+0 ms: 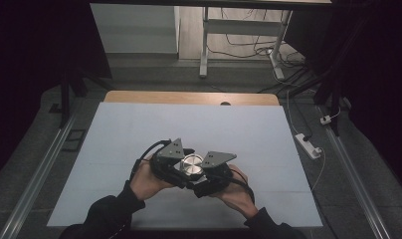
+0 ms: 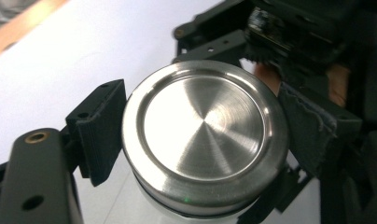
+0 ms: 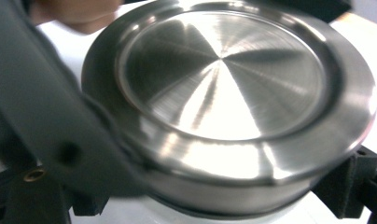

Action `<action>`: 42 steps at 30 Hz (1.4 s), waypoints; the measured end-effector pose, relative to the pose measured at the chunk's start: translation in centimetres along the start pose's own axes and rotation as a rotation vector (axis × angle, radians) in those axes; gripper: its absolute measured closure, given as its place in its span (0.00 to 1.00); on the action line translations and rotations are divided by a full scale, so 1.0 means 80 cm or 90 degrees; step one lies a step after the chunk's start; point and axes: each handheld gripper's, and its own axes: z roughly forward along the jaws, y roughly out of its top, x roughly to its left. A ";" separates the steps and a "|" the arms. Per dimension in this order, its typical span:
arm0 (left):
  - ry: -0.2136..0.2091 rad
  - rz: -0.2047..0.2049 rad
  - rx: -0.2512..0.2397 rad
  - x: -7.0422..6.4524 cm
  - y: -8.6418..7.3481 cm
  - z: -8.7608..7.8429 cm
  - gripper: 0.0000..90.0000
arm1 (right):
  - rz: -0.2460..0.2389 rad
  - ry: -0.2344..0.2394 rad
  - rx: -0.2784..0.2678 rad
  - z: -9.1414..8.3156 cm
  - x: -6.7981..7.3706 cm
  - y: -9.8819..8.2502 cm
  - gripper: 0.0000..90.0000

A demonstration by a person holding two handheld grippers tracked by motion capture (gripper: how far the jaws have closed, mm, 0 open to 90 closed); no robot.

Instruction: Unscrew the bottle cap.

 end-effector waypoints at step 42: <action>-0.102 -0.004 0.000 0.013 0.006 -0.023 0.04 | 0.016 0.034 -0.018 -0.010 0.004 0.008 0.17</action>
